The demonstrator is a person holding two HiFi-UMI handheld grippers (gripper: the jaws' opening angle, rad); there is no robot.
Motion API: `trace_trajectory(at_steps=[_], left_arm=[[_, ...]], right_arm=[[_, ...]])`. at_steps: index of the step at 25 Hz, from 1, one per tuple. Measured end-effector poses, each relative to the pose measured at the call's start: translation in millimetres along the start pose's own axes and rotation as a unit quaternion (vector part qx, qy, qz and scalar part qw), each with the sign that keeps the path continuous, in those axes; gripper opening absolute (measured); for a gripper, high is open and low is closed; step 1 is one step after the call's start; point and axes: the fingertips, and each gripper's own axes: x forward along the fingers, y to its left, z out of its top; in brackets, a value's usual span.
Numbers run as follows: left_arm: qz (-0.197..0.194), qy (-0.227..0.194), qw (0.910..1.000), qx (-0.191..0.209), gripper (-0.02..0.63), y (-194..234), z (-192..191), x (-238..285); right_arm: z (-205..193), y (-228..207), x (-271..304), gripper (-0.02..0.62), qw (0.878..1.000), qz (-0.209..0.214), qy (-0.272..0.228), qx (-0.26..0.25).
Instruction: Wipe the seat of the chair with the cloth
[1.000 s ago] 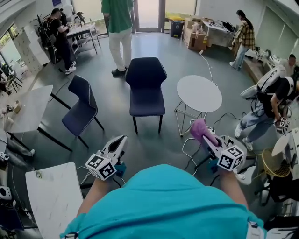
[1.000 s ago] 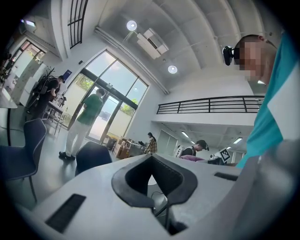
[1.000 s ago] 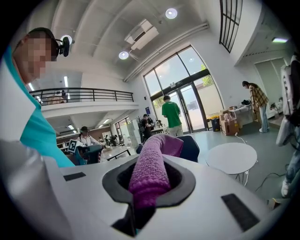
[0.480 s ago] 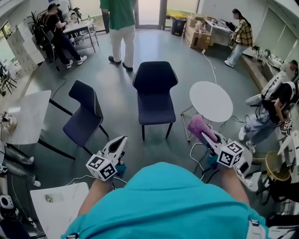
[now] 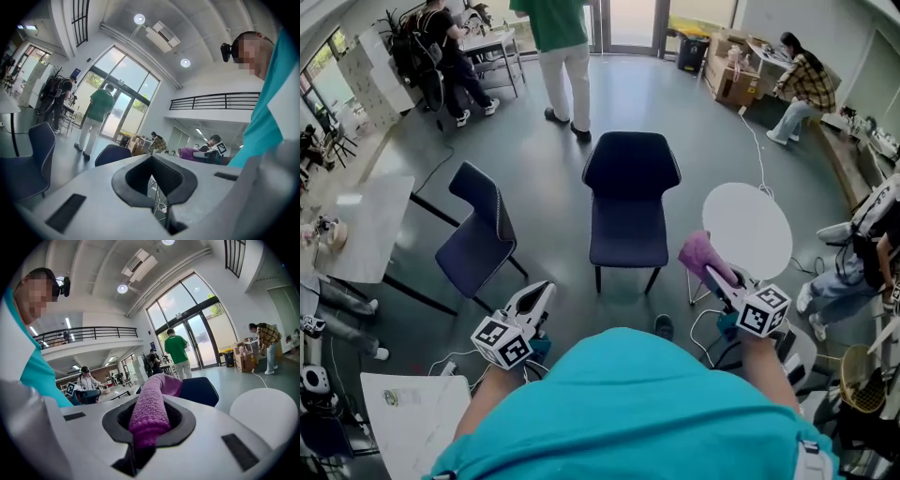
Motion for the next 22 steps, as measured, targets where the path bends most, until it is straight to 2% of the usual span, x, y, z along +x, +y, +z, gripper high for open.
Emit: trace_trajectory(at_steps=[4, 8, 12, 14, 17, 22], left_arm=[[0.037, 0.003, 0.9993, 0.0, -0.006, 7, -9, 71], [0.057, 0.016, 0.9975, -0.037, -0.006, -4, -4, 147], [0.069, 0.032, 0.9968, -0.026, -0.006, -9, 11, 203], [0.071, 0.041, 0.9964, -0.023, -0.006, 0, 12, 211], [0.057, 0.054, 0.9966, -0.024, -0.006, 28, 6, 196], [0.024, 0.062, 0.9975, -0.025, -0.006, 83, -13, 164]], right_arm=[[11, -80, 30, 0.052, 0.999, 0.033, 0.006, 0.008], [40, -152, 54, 0.052, 0.997, 0.066, 0.02, 0.019], [66, -207, 85, 0.052, 0.995, 0.091, 0.038, 0.006], [68, -215, 107, 0.052, 0.994, 0.097, 0.043, 0.004], [62, -197, 146, 0.052, 0.994, 0.099, 0.042, -0.005], [36, -160, 198, 0.052, 0.996, 0.068, 0.051, -0.004]])
